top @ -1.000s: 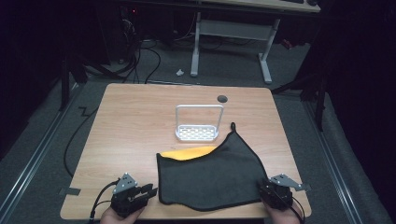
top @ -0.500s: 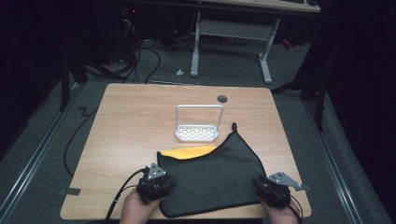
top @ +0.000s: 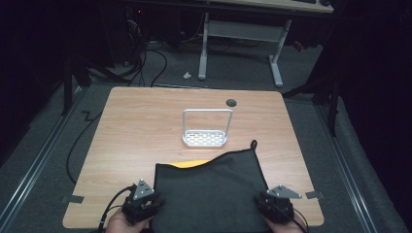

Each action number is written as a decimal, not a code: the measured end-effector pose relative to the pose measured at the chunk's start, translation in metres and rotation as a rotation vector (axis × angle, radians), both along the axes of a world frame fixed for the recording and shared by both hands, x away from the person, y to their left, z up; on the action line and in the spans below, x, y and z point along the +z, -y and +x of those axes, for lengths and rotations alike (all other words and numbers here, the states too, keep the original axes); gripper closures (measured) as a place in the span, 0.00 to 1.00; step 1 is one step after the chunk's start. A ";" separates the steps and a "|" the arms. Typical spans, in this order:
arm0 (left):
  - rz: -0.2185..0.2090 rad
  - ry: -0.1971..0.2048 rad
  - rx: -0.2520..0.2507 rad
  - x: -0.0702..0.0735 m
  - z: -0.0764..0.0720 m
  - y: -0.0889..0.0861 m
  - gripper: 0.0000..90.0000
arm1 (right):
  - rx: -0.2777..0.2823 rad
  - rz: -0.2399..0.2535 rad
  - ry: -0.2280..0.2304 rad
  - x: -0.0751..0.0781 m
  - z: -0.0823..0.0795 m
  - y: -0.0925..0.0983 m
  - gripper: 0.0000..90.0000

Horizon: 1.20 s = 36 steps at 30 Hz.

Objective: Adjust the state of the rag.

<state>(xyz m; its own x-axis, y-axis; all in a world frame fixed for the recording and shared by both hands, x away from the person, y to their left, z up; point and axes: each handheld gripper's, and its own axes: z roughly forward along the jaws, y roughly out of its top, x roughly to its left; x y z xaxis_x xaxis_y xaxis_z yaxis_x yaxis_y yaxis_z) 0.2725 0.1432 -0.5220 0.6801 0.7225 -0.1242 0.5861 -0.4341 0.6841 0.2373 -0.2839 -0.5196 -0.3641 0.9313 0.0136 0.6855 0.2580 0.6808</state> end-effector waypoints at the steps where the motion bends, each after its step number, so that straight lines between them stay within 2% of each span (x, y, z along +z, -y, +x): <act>1: -0.002 -0.004 0.001 0.000 -0.001 -0.001 0.74 | 0.004 0.004 -0.002 0.001 -0.006 0.000 0.75; 3: -0.022 -0.008 0.016 0.001 0.005 -0.003 0.73 | -0.002 0.016 0.027 0.005 -0.008 0.001 0.76; 4: -0.038 -0.012 0.023 0.002 0.011 -0.001 0.71 | -0.010 0.029 0.039 0.008 -0.003 0.001 0.76; 5: -0.043 0.007 0.023 0.003 0.019 0.002 0.70 | -0.011 0.033 0.057 0.010 0.004 0.000 0.76; 7: -0.059 0.026 0.021 0.005 0.038 0.012 0.71 | -0.004 0.028 0.087 0.013 0.027 -0.003 0.77; 9: -0.038 0.038 0.033 0.002 0.062 0.021 0.72 | -0.016 0.011 0.099 0.012 0.058 -0.006 0.78; 11: -0.022 0.033 0.058 -0.001 0.087 0.026 0.72 | -0.035 0.010 0.086 0.009 0.088 -0.009 0.80; 13: -0.034 0.062 0.087 0.000 0.105 0.025 0.74 | -0.052 -0.014 0.063 0.004 0.111 -0.010 0.81; 14: -0.028 0.065 0.103 0.001 0.113 0.023 0.74 | -0.075 -0.032 0.036 0.001 0.122 -0.009 0.81; 15: -0.020 0.063 0.120 0.000 0.119 0.022 0.74 | -0.089 -0.047 0.018 -0.002 0.128 -0.007 0.81; 17: -0.030 0.026 0.140 -0.004 0.131 0.019 0.74 | -0.119 -0.053 0.032 -0.002 0.136 0.002 0.82; 21: -0.032 0.026 0.146 -0.004 0.130 0.020 0.75 | -0.157 -0.047 0.036 -0.003 0.141 0.016 0.83; 24: -0.048 0.065 0.140 0.003 0.117 0.019 0.71 | -0.170 -0.061 0.055 0.003 0.137 0.016 0.77; 26: -0.058 0.081 0.110 0.005 0.105 0.017 0.70 | -0.144 -0.018 0.091 0.011 0.120 0.014 0.75; 29: -0.020 0.088 0.055 0.001 0.090 0.020 0.70 | -0.073 -0.020 0.086 0.011 0.088 0.006 0.77; 31: 0.029 0.089 0.046 -0.006 0.090 0.023 0.70 | -0.055 -0.020 0.062 0.007 0.078 0.004 0.78; 32: 0.012 0.104 0.049 -0.007 0.091 0.023 0.71 | -0.053 -0.037 0.041 0.003 0.073 0.003 0.78; 33: -0.001 0.098 0.056 -0.008 0.094 0.022 0.71 | -0.057 -0.051 0.030 -0.001 0.073 0.003 0.78; 36: -0.008 0.101 0.068 -0.008 0.103 0.025 0.72 | -0.087 -0.049 0.043 -0.003 0.081 0.010 0.78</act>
<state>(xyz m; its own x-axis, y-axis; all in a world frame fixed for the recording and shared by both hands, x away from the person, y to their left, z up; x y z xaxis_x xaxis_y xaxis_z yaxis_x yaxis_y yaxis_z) 0.3758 0.1180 -0.5300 0.6386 0.7669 -0.0638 0.5421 -0.3895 0.7446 0.3180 -0.2937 -0.5226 -0.2815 0.9584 -0.0470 0.6768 0.2330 0.6983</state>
